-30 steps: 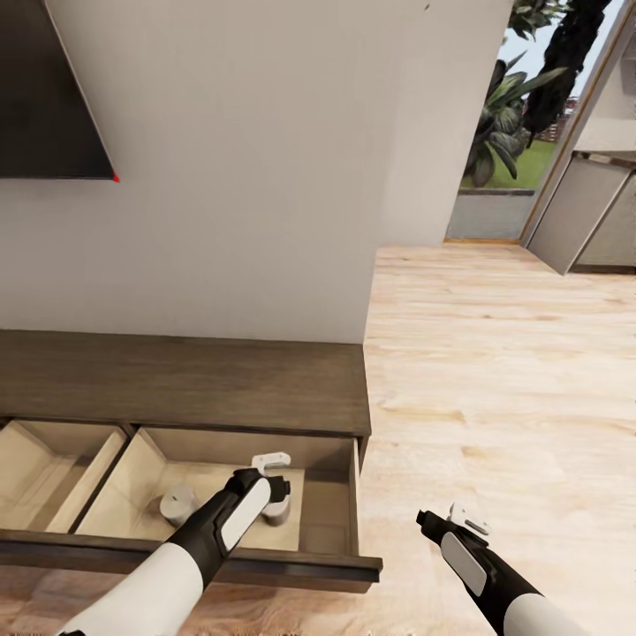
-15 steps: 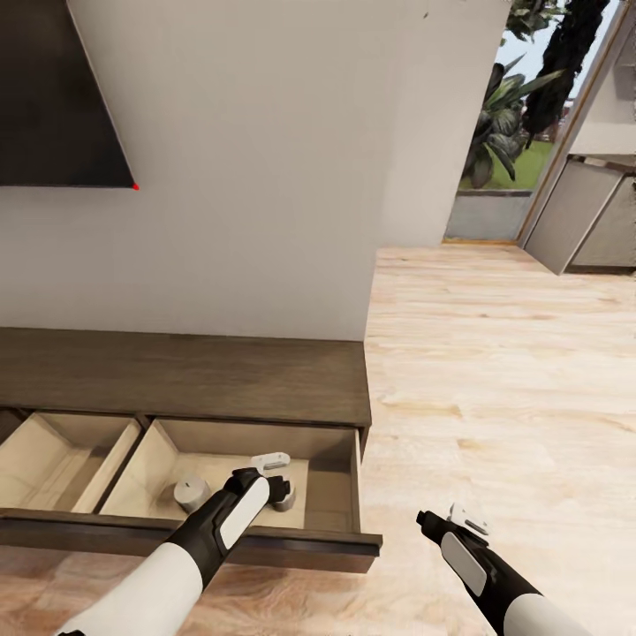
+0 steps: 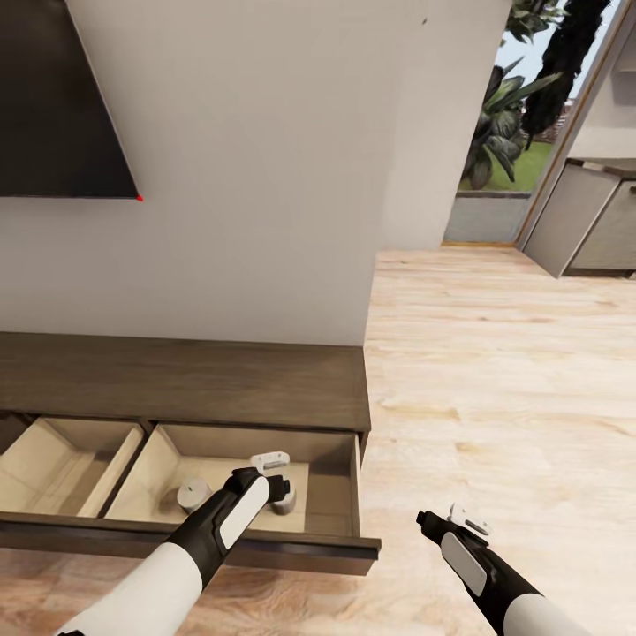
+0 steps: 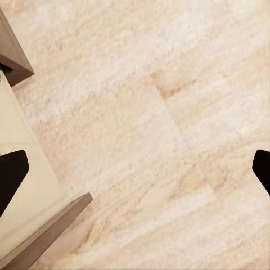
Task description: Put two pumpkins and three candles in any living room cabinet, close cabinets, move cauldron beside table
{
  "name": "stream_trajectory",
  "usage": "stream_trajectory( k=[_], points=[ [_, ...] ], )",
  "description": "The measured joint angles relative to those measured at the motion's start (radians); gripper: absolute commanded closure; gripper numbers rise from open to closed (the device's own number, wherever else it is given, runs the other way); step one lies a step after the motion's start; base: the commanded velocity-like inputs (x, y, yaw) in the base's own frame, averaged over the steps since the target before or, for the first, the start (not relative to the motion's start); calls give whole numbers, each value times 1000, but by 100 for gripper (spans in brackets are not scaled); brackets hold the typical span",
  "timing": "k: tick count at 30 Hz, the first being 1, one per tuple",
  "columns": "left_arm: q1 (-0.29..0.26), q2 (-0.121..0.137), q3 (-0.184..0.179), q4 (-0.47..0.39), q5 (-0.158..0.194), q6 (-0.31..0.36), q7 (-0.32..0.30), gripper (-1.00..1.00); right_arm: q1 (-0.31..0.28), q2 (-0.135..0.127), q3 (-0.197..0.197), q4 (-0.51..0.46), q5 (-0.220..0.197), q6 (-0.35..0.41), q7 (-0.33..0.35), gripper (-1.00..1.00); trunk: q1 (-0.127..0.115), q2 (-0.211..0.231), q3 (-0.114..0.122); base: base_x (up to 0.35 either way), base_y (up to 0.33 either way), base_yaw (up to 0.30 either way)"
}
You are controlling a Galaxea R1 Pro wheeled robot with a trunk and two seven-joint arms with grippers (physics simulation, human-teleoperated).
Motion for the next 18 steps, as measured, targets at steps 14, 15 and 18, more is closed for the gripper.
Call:
stream_trajectory(
  k=[14,15,18],
  points=[
    [0,1,2,0,1,0,0,-100,0,0,0,0,0,0,0,-100,-53,98,44,-55,43,0],
    [0,0,2,0,1,0,0,-100,0,0,0,0,0,0,0,-100,-57,105,47,-49,39,0],
    [0,1,2,-1,1,0,0,-100,0,0,0,0,0,0,0,-100,-69,126,56,-22,18,0]
  ],
)
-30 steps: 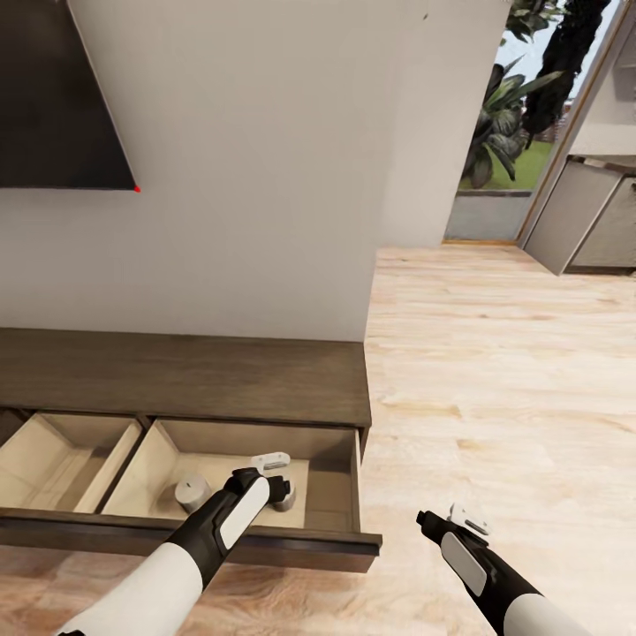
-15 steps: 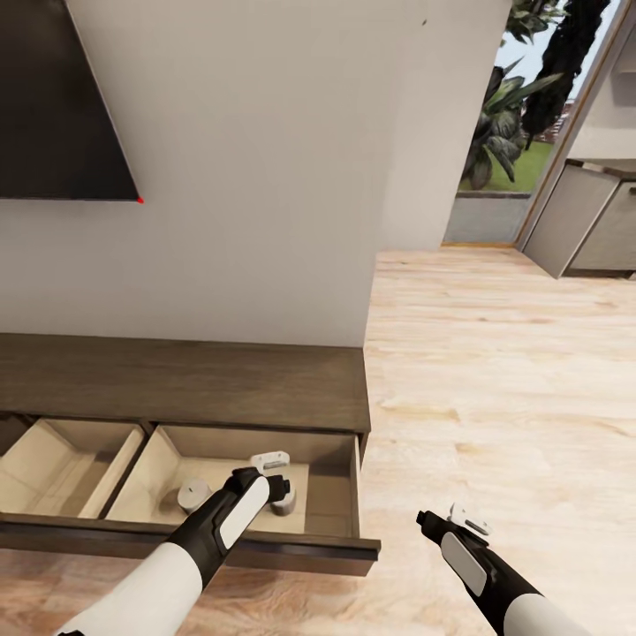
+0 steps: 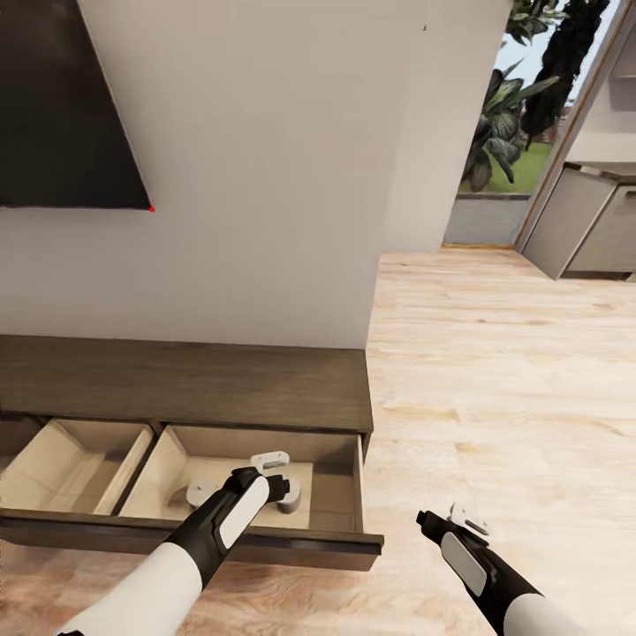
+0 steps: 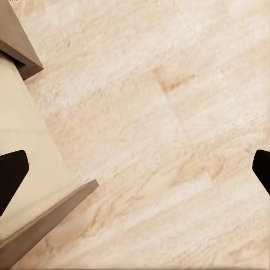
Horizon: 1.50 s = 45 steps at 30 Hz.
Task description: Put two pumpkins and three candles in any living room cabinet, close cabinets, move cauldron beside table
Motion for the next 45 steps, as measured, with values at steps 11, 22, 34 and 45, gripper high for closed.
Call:
stream_trajectory(
  k=[11,22,34,45],
  points=[
    [0,1,0,0,0,0,-1,-100,0,0,0,0,0,0,0,-100,-42,77,34,-14,10,0],
    [0,1,0,0,0,0,-1,-100,0,0,1,0,0,0,0,-100,-84,154,69,-99,76,0],
    [0,1,0,0,0,1,0,-100,0,0,1,0,0,0,0,-100,-126,231,103,-175,75,0],
    [0,1,0,-2,1,0,-1,-100,0,0,1,0,0,0,0,-100,-126,231,103,-260,120,0]
  ],
)
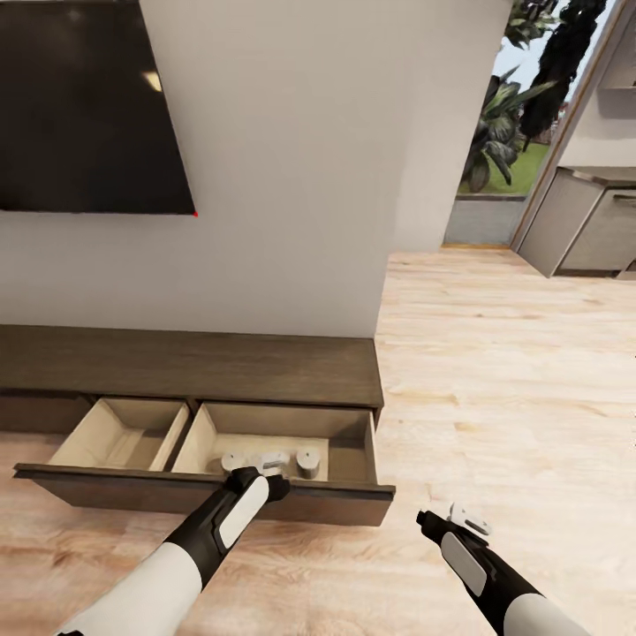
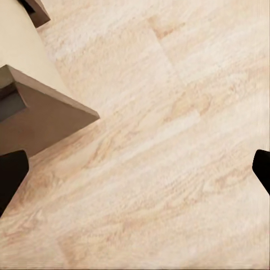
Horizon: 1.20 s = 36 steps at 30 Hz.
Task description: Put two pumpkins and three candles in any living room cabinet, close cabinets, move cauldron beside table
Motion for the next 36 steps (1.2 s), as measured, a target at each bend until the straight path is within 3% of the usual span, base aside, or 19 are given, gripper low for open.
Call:
stream_trajectory(
  k=[20,27,36],
  points=[
    [0,2,-1,0,0,1,-1,-100,0,0,0,0,0,0,0,-100,0,0,0,-228,104,0],
    [0,2,-1,0,-1,1,-1,-100,0,0,0,0,0,0,0,-100,0,0,0,-225,234,0],
    [0,2,-2,0,-1,1,-1,-100,0,0,0,0,0,0,0,-100,0,0,0,-26,313,0]
  ],
)
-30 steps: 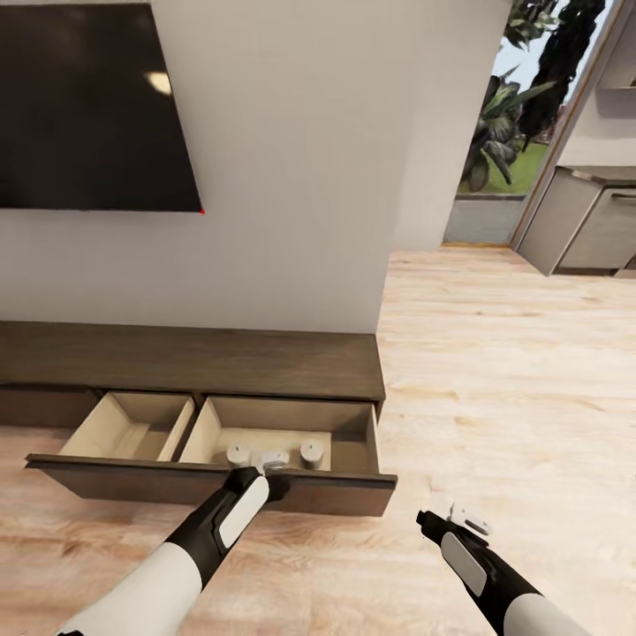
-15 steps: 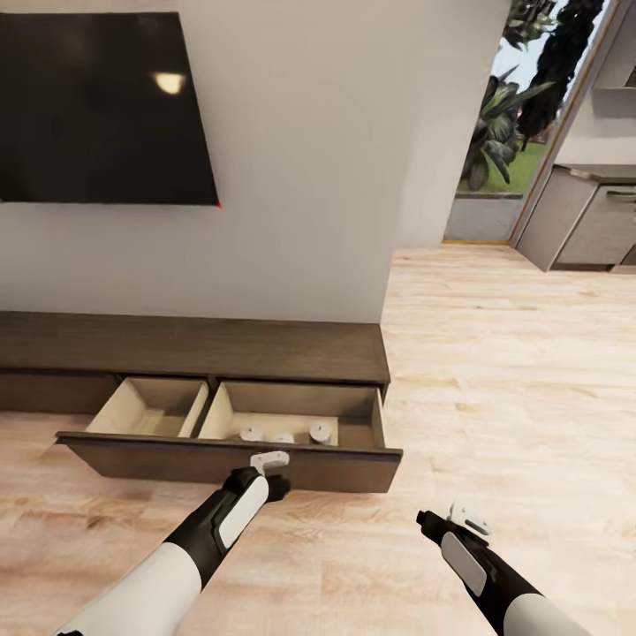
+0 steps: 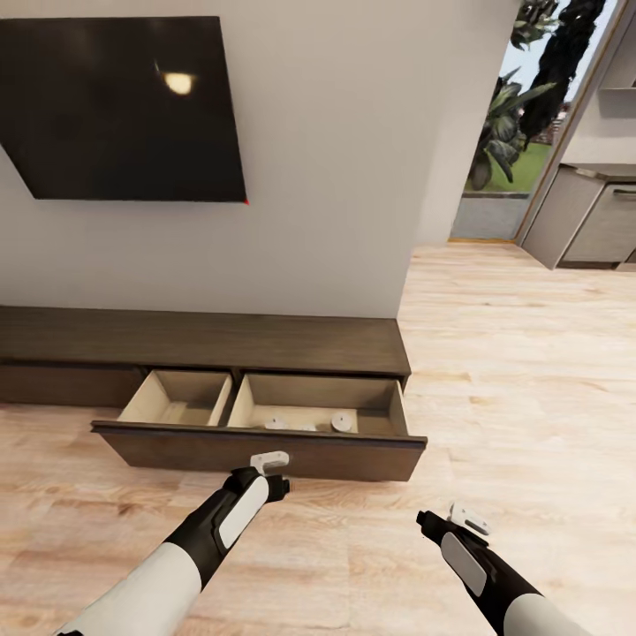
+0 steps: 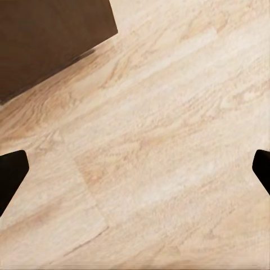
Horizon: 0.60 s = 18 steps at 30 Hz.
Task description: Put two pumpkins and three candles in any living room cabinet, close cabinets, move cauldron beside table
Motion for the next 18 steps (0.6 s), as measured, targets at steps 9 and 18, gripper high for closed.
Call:
stream_trajectory(
  k=[9,18],
  points=[
    [0,0,-2,0,-3,0,0,-100,0,0,0,0,0,0,0,-100,0,0,0,21,322,0],
    [0,0,-4,1,-4,0,0,-100,-1,0,2,0,0,0,0,-100,0,0,0,1,322,0]
  ],
)
